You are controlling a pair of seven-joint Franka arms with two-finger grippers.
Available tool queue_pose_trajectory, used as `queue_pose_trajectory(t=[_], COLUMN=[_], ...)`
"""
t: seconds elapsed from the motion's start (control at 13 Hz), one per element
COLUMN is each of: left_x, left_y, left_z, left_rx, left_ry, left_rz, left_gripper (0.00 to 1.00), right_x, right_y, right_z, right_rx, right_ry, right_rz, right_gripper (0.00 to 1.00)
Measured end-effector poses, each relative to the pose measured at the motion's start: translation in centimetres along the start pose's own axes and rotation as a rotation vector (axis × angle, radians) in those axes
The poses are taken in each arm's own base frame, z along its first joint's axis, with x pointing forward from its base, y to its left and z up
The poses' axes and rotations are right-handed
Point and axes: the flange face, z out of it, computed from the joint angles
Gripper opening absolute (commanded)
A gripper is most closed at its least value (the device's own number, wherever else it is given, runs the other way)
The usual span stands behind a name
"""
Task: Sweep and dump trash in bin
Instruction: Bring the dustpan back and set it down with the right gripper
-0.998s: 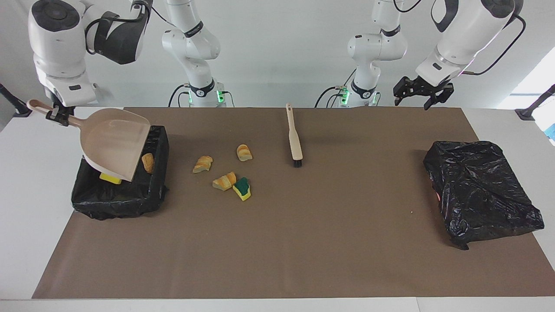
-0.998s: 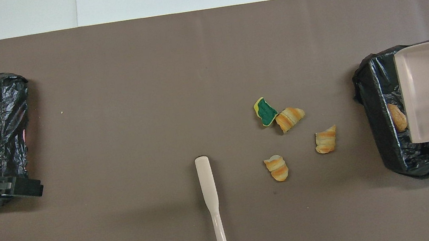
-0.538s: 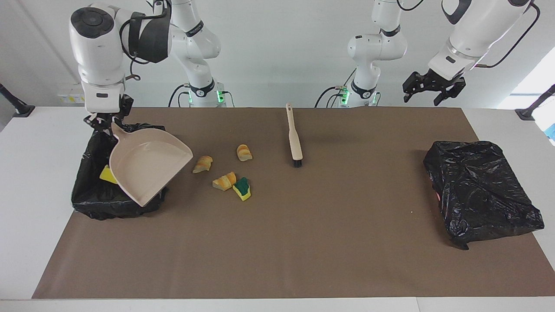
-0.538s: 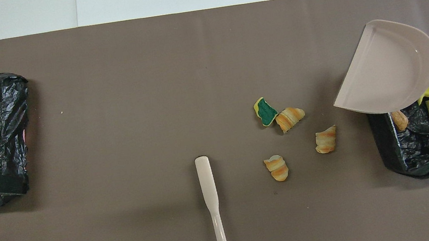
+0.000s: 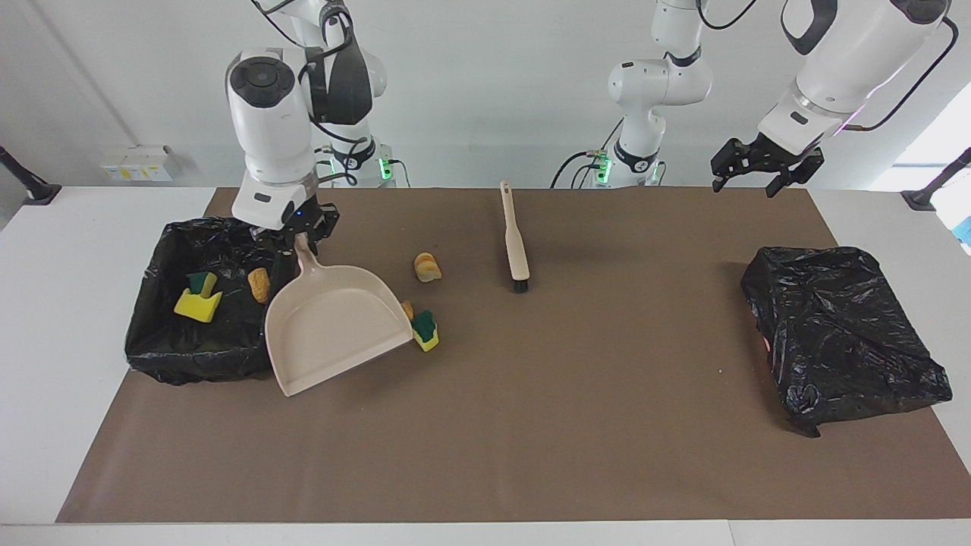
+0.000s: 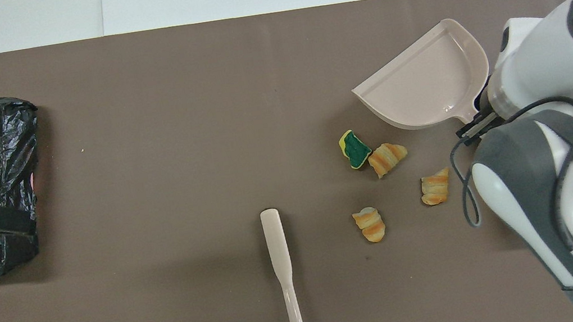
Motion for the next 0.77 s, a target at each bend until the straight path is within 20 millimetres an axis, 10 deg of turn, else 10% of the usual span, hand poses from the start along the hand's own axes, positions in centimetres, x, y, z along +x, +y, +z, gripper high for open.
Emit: queue_pose_trajectory(t=[0.77], left_x=[0.2], left_y=[0.1], left_z=[0.2], left_rx=[0.0], left_ry=[-0.003], left_rz=[0.001], left_gripper=[1.0], right_x=[12.6], right_y=[-23.5], right_z=[8.2], right_rx=[0.15], right_ry=[0.09], right_rz=[0.408], right_gripper=[0.0])
